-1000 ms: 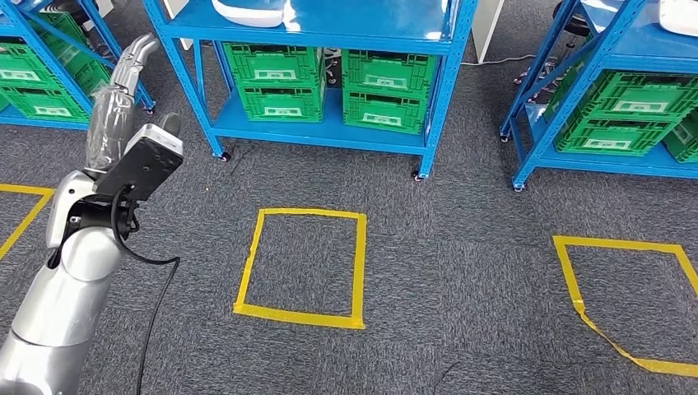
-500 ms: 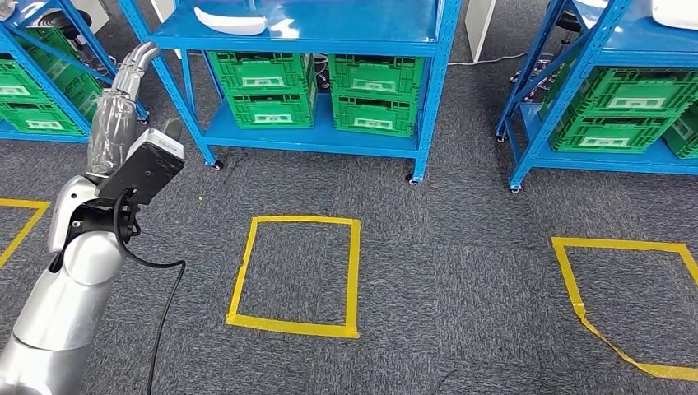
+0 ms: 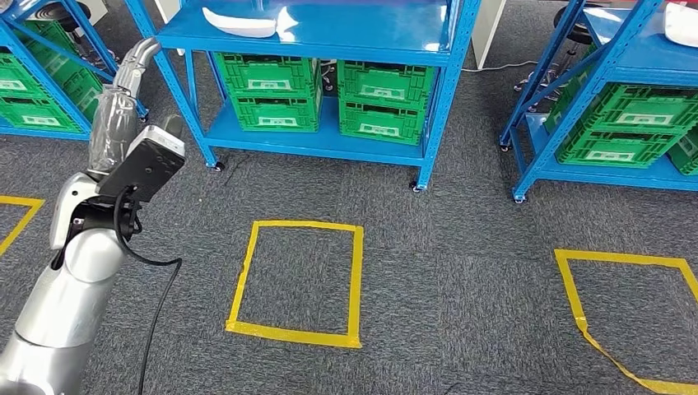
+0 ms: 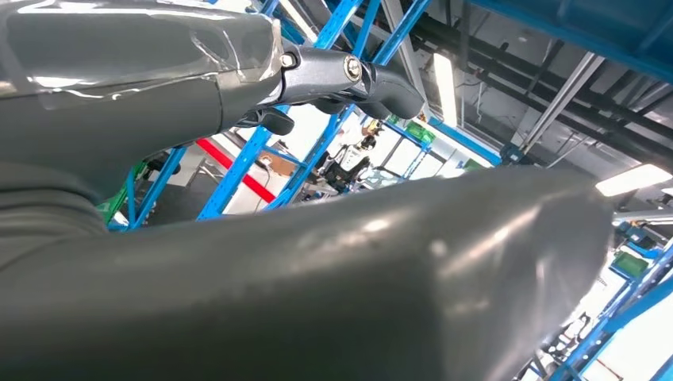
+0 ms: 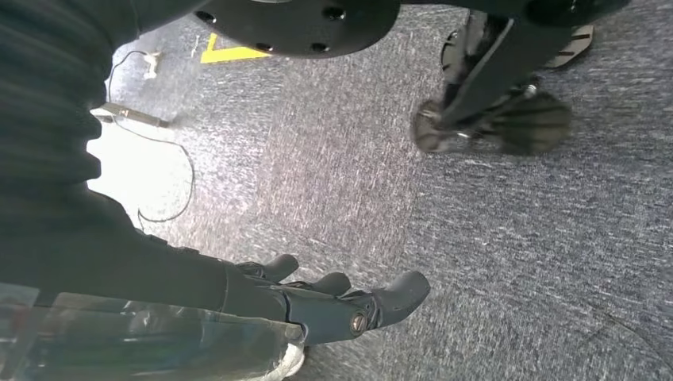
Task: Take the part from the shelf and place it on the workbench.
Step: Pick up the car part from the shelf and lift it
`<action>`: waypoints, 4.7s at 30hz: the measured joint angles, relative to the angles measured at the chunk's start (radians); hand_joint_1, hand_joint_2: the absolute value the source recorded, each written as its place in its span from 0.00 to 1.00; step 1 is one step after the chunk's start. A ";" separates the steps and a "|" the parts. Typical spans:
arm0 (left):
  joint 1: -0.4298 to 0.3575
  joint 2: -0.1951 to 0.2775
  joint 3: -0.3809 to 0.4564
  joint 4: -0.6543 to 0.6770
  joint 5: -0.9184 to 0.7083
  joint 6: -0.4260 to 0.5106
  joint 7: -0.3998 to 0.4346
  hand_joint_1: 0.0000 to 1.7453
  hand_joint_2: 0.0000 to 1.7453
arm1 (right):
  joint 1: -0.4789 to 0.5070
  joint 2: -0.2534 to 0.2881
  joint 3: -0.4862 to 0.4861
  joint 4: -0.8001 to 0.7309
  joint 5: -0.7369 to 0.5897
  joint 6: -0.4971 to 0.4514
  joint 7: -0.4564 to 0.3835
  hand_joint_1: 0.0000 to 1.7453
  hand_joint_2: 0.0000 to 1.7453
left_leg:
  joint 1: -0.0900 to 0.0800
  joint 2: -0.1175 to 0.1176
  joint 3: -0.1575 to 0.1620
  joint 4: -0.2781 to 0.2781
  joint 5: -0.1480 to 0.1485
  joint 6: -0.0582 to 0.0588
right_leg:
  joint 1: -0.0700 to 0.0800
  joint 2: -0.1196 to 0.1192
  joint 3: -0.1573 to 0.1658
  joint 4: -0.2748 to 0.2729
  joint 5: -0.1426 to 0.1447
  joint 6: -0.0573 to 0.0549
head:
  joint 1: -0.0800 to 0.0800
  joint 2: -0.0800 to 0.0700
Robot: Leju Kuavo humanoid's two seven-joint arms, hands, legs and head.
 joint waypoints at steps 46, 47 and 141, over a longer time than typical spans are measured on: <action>0.007 0.008 0.005 0.003 0.003 0.014 0.005 0.00 0.00 | -0.003 -0.002 0.018 -0.001 -0.005 0.003 0.002 0.00 1.00 | 0.013 0.003 -0.194 0.269 -0.052 -0.055 | 0.005 0.004 0.150 -0.207 0.043 -0.054 | 0.015 0.000; 0.005 0.008 0.005 0.004 0.003 0.014 0.005 0.00 0.00 | -0.003 -0.001 0.018 -0.001 -0.005 0.003 0.002 0.00 1.00 | 0.009 0.003 -0.165 0.196 -0.006 -0.044 | 0.007 0.005 0.159 -0.208 0.037 -0.054 | 0.016 0.000; 0.111 -0.001 0.060 0.112 0.079 0.045 -0.052 0.00 0.00 | 0.064 -0.099 0.095 -0.053 -0.040 -0.065 0.017 0.00 1.00 | -0.008 0.002 -0.098 0.052 0.048 -0.015 | 0.019 0.007 0.196 -0.233 0.025 -0.058 | 0.024 0.000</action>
